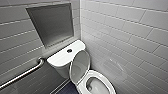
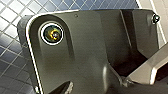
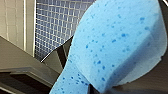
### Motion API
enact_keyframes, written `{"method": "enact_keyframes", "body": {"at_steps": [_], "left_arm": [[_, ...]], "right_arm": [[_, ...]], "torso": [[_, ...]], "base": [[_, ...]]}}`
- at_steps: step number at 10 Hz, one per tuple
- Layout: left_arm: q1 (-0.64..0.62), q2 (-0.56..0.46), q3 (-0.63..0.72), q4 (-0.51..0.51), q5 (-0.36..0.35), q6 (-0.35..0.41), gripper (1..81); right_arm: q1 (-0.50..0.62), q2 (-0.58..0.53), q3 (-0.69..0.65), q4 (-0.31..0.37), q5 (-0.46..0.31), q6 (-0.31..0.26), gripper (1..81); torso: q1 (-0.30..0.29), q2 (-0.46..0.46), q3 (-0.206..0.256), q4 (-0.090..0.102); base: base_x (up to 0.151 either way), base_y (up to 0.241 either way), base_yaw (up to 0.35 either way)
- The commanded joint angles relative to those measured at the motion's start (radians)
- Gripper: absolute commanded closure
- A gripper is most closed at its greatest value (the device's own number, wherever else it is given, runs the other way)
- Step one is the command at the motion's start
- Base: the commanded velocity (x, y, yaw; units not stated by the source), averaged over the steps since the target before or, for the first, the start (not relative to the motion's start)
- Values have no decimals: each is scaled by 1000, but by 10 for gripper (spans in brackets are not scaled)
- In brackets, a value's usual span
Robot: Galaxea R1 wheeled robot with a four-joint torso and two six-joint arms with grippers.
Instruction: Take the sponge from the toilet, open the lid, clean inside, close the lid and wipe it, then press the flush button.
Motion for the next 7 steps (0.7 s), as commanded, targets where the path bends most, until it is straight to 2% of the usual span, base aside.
{"method": "enact_keyframes", "body": {"at_steps": [1, 3, 4, 5, 7], "left_arm": [[47, 22, -53, 16, 25, 3, 10], [76, 42, -78, 5, 25, 50, 10], [96, 59, -77, -74, 56, 184, 10], [114, 81, -61, -251, 138, 396, 10], [113, 110, -32, -741, 256, 867, 10]], "right_arm": [[0, -23, 16, -34, -50, -1, 811], [3, -29, 21, -34, -51, 5, 811], [3, -32, 24, -35, -50, 7, 811], [4, -40, 30, -34, -50, 10, 811], [15, -64, 64, -34, -50, 11, 811]], "torso": [[0, 0, 0, 0], [0, 0, 0, 0], [0, 0, 0, 0], [0, 0, 0, 0], [0, 0, 0, 0]], "base": [[0, 0, 0], [0, 0, 0], [0, 0, 0], [0, 0, 0], [0, 0, 0]]}}
